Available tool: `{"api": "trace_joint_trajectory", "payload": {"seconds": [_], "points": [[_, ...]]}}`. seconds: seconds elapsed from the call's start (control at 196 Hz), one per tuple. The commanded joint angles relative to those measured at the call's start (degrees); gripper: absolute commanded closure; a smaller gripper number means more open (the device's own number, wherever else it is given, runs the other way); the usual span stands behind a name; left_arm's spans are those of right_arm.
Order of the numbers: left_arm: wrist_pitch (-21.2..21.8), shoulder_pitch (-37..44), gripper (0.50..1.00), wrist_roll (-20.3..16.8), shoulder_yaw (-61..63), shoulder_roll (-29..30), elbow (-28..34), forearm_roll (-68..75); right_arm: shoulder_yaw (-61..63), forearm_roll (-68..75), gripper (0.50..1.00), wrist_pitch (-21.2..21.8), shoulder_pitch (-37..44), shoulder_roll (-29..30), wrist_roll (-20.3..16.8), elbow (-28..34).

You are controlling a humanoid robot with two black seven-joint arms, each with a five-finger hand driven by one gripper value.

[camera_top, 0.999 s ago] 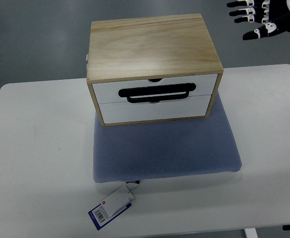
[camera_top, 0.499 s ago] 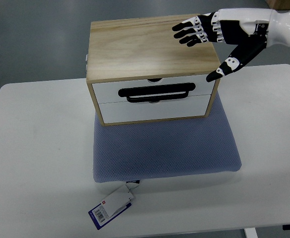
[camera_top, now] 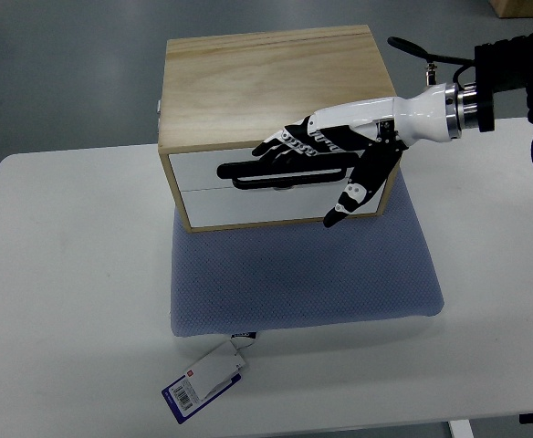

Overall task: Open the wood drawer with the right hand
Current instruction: 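Lower the right hand onto the upper drawer's black handle, then curl the right hand's fingers around the black handle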

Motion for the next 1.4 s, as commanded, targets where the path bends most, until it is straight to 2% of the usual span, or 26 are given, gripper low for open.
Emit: {"api": "trace_joint_trajectory", "payload": {"seconds": [0.0,0.484,1.07,1.396], "points": [[0.0,0.0,0.500,0.0,0.0,0.0,0.0,0.0,-1.5,-1.5,0.546,0.0,0.3,2.3,-0.1,-2.7],[0.0,0.0,0.500,0.0,0.0,0.0,0.1,0.0,-5.2,-6.7,0.546,0.0,1.6,6.7,-0.2,-9.6],[0.0,0.0,0.500,0.0,0.0,0.0,0.0,0.0,-6.4,-8.4,0.548,0.0,1.1,7.0,-0.1,-13.0],[0.0,0.1,0.500,0.0,0.0,0.0,0.0,0.0,-6.4,-8.1,0.548,0.0,1.4,7.2,-0.2,-12.8]]}}
